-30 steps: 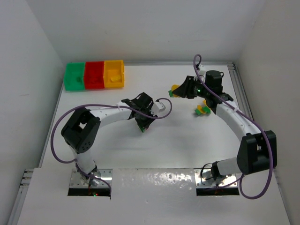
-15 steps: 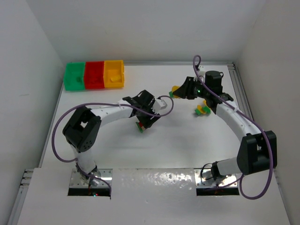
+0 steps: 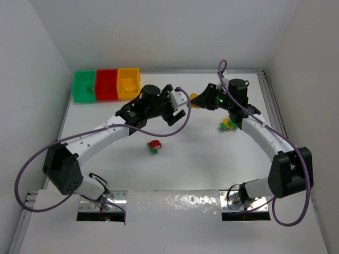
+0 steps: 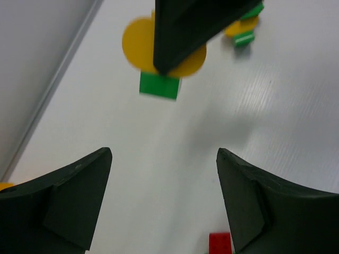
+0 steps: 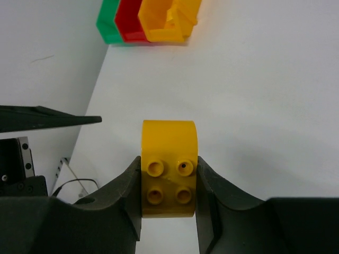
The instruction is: Sort the legos into containers by color
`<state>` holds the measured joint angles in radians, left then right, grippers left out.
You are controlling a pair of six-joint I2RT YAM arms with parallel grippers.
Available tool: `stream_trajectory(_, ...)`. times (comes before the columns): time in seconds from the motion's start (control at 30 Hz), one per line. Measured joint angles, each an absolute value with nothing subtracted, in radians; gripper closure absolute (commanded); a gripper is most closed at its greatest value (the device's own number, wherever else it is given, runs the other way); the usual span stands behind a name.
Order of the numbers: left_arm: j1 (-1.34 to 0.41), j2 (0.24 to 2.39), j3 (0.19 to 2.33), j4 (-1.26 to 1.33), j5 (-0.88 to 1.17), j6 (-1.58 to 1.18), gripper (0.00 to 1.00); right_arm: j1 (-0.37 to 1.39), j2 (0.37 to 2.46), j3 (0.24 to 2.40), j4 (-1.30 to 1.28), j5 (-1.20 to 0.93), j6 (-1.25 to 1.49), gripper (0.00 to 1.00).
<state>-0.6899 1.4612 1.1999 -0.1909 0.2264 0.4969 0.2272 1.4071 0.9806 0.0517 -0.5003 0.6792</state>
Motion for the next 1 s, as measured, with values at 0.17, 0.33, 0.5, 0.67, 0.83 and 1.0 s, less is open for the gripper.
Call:
stream_trajectory(0.17, -0.69, 1.478, 1.194, -0.076, 0.272, 0.519, 0.22, 0.28, 1.407, 0.981, 0.073, -0.497, 0.708, 1.0)
stream_trajectory(0.33, -0.69, 1.503, 1.192, -0.042, 0.29, 0.535, 0.23, 0.314, 1.405, 0.981, 0.075, -0.493, 0.719, 1.0)
stream_trajectory(0.5, -0.69, 1.506, 1.192, -0.033, 0.295, 0.547, 0.38, 0.321, 1.394, 0.981, 0.085, -0.477, 0.731, 1.0)
stream_trajectory(0.67, -0.69, 1.506, 1.192, -0.022, 0.297, 0.541, 0.59, 0.334, 1.392, 0.981, 0.096, -0.474, 0.736, 1.0)
stream_trajectory(0.83, -0.687, 1.507, 1.191, -0.021, 0.297, 0.533, 0.75, 0.338, 1.392, 0.981, 0.103, -0.471, 0.739, 1.0)
stream_trajectory(1.0, -0.686, 1.507, 1.191, -0.021, 0.298, 0.533, 0.82, 0.338, 1.392, 0.981, 0.105, -0.47, 0.743, 1.0)
